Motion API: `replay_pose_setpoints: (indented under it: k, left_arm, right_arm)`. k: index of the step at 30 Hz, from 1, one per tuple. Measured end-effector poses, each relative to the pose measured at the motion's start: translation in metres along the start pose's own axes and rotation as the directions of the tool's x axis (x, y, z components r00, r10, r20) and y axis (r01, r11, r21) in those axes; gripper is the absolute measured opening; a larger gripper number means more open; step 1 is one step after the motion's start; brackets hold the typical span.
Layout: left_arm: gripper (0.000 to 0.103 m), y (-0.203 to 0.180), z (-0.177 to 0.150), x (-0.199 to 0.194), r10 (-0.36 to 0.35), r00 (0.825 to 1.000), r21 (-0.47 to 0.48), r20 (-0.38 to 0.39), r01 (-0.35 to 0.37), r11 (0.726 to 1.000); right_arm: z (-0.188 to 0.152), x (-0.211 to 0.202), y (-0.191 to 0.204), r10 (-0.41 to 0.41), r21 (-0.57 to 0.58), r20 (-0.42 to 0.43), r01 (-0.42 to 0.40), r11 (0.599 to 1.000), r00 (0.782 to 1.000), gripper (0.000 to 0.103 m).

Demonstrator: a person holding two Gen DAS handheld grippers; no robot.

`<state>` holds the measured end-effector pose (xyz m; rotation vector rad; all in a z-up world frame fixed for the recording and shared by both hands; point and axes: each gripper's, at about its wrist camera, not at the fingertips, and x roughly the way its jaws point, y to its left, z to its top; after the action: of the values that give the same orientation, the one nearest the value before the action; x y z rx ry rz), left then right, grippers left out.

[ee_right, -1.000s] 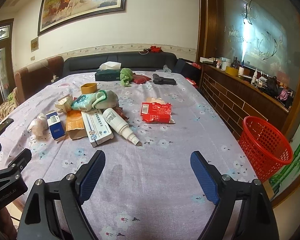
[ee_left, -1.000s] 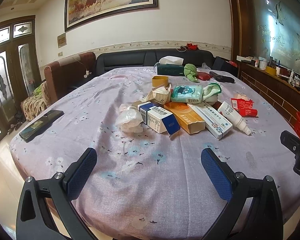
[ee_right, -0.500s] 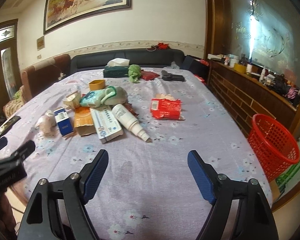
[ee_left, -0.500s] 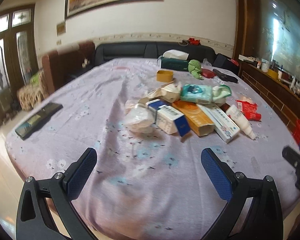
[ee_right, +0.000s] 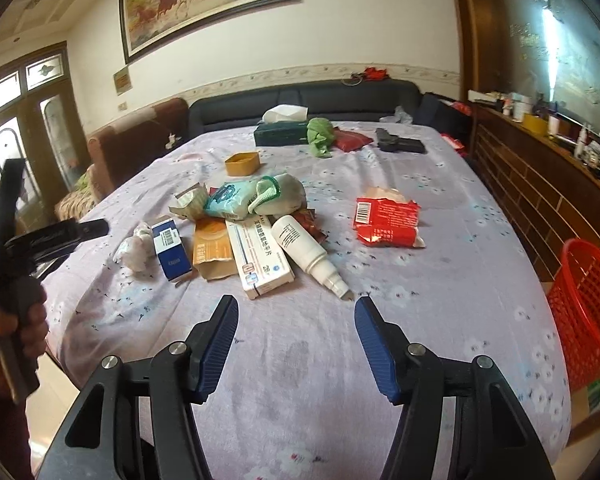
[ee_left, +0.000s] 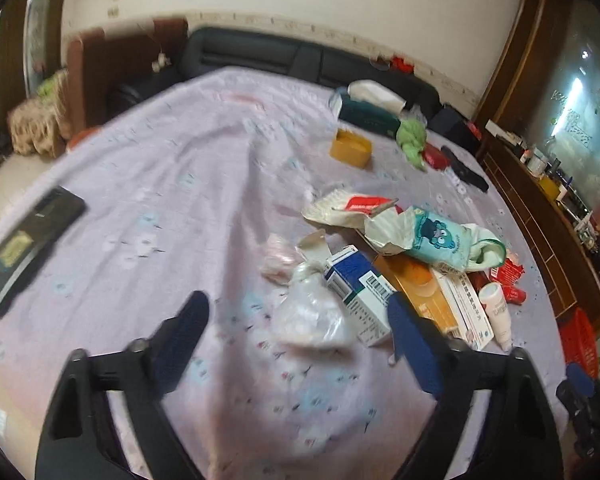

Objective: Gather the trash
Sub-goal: 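Grasp the clear plastic bag with the left tool while the right tool grasps the white spray bottle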

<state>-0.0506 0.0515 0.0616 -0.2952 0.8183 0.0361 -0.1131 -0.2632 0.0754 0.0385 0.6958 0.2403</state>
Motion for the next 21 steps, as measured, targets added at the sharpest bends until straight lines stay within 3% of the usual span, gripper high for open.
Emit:
replay_pose_setpoints:
  k: [3, 8, 10, 14, 21]
  left_arm:
    - [0.065, 0.004, 0.011, 0.029, -0.034, 0.996, -0.043, -0.086, 0.030, 0.999]
    - [0.061, 0.006, 0.018, 0.062, -0.031, 0.990, -0.058, -0.139, 0.023, 0.998]
    - [0.061, 0.007, 0.021, 0.067, -0.043, 0.990, -0.067, -0.133, 0.034, 0.997]
    - [0.049, 0.008, 0.024, 0.080, -0.024, 0.988, -0.046, -0.150, 0.017, 0.999]
    - [0.040, 0.008, 0.014, 0.074, -0.029, 0.991, 0.009, -0.132, 0.031, 0.999]
  right_arm:
    - [0.009, 0.010, -0.011, 0.038, 0.023, -0.041, -0.037, 0.999, 0.998, 0.065]
    - [0.019, 0.020, -0.030, 0.073, 0.071, -0.079, -0.067, 0.995, 0.994, 0.062]
    - [0.022, 0.022, -0.035, 0.083, 0.078, -0.082, -0.076, 0.994, 0.993, 0.061]
    - [0.029, 0.033, -0.043, 0.113, 0.096, -0.105, -0.103, 0.990, 0.988, 0.052]
    - [0.041, 0.072, -0.051, 0.130, 0.070, -0.182, -0.119, 0.990, 0.975, 0.052]
